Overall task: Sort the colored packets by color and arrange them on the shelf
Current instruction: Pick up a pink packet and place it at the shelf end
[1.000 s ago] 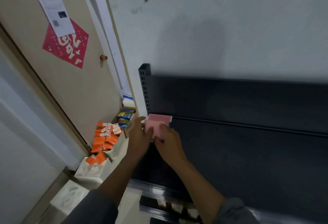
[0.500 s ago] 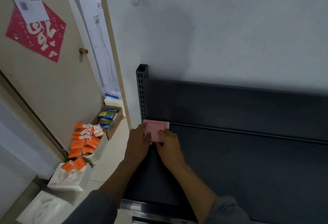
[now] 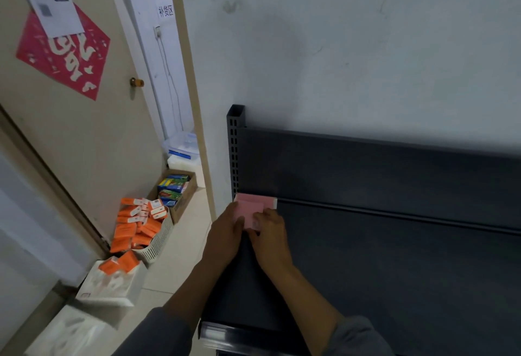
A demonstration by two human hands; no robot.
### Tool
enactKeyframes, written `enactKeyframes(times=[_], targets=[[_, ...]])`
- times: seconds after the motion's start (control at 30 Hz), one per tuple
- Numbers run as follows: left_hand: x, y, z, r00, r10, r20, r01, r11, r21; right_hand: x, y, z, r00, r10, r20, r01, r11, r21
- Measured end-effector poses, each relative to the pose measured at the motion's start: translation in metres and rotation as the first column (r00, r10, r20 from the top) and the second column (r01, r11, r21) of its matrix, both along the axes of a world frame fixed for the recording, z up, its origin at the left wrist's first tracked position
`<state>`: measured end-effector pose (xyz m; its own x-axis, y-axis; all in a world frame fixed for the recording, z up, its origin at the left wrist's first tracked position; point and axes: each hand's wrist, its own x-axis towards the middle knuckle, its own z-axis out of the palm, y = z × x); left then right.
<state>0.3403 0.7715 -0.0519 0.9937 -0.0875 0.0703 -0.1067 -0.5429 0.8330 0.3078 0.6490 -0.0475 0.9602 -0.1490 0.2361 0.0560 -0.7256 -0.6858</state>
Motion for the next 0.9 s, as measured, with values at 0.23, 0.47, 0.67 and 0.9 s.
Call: enactKeyframes(times=[0.23, 0.47, 0.67, 0.9], targets=[[-0.008, 0.013, 0.007, 0.991, -0.016, 0.134, 0.005, 0.996, 0.087, -0.006, 0.005, 0.007, 0.999, -0.03, -0.026, 0.03, 1.0, 0.006], [-0.014, 0.023, 0.022, 0.959, 0.069, 0.275, -0.113, 0.982, 0.148, -0.013, 0.01, 0.02, 0.998, -0.062, 0.012, 0.062, 0.998, -0.008], [-0.017, 0.022, 0.03, 0.922, 0.128, 0.365, -0.189, 0.972, 0.137, -0.01, 0.019, 0.036, 0.997, -0.06, 0.049, 0.056, 0.995, 0.078], [-0.016, 0.014, 0.04, 0.898, 0.116, 0.424, -0.209, 0.962, 0.178, -0.011, 0.008, 0.043, 0.993, -0.078, 0.091, 0.066, 0.99, 0.127]])
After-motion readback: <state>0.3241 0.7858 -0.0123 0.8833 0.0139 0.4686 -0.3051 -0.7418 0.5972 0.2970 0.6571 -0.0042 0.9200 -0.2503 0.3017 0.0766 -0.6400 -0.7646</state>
